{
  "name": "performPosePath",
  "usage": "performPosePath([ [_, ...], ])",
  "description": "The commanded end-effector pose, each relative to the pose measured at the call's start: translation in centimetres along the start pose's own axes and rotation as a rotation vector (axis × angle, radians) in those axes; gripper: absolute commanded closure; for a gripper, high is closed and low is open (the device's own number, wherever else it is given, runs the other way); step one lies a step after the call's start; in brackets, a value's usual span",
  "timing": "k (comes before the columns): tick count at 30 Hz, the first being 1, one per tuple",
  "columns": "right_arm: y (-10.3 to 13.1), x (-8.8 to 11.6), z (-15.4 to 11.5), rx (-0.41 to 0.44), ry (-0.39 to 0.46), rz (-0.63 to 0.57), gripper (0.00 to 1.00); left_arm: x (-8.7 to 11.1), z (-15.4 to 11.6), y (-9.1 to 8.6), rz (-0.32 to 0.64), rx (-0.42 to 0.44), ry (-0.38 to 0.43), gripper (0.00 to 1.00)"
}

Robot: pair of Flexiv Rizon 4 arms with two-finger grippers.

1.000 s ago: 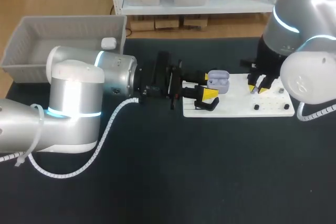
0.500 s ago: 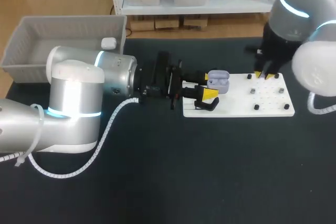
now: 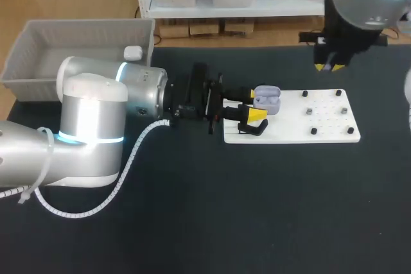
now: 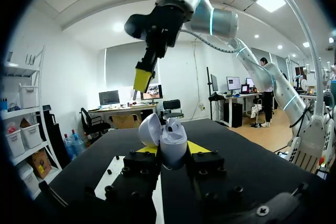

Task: Pick up each earbud case from the left stands, insert the matching earbuds, close the lid, and place the case in the box.

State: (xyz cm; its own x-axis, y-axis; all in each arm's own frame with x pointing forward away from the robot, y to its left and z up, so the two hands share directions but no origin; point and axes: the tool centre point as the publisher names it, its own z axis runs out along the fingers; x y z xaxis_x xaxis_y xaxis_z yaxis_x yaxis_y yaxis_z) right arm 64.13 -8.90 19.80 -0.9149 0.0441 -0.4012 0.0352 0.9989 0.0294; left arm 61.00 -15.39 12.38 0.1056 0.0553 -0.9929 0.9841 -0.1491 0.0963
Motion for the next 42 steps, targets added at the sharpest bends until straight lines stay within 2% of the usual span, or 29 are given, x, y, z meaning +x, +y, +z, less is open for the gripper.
performPosePath([
  [1,1.9,1.7,-3.9,-0.012,-0.012,-0.062,1.00,0.1,0.0,-0.2,0.003,-0.006,-0.002,1.00],
  [9,5.5,4.5,-5.3,-0.048,0.064,-0.210,1.00,0.1,0.0,-0.2,0.003,-0.006,-0.002,1.00],
  [13,6.8,5.6,-4.9,-0.025,0.101,-0.272,1.00,0.1,0.0,-0.2,0.003,-0.006,-0.002,1.00],
  [18,8.1,6.0,-3.6,-0.005,0.140,-0.303,1.00,0.1,0.0,-0.2,0.003,-0.006,-0.002,1.00],
  [25,9.9,5.6,-2.6,-0.011,0.169,-0.364,1.00,0.1,0.0,-0.2,0.003,-0.006,-0.002,1.00],
  [30,10.5,5.3,-1.8,0.000,0.199,-0.406,1.00,0.1,0.0,-0.2,0.003,-0.006,-0.002,1.00],
  [37,9.9,5.5,-0.5,0.019,0.250,-0.412,1.00,0.1,0.0,-0.2,0.003,-0.006,-0.002,1.00],
  [42,9.8,5.3,0.1,0.033,0.254,-0.406,1.00,0.1,0.0,-0.2,0.003,-0.006,-0.002,1.00],
])
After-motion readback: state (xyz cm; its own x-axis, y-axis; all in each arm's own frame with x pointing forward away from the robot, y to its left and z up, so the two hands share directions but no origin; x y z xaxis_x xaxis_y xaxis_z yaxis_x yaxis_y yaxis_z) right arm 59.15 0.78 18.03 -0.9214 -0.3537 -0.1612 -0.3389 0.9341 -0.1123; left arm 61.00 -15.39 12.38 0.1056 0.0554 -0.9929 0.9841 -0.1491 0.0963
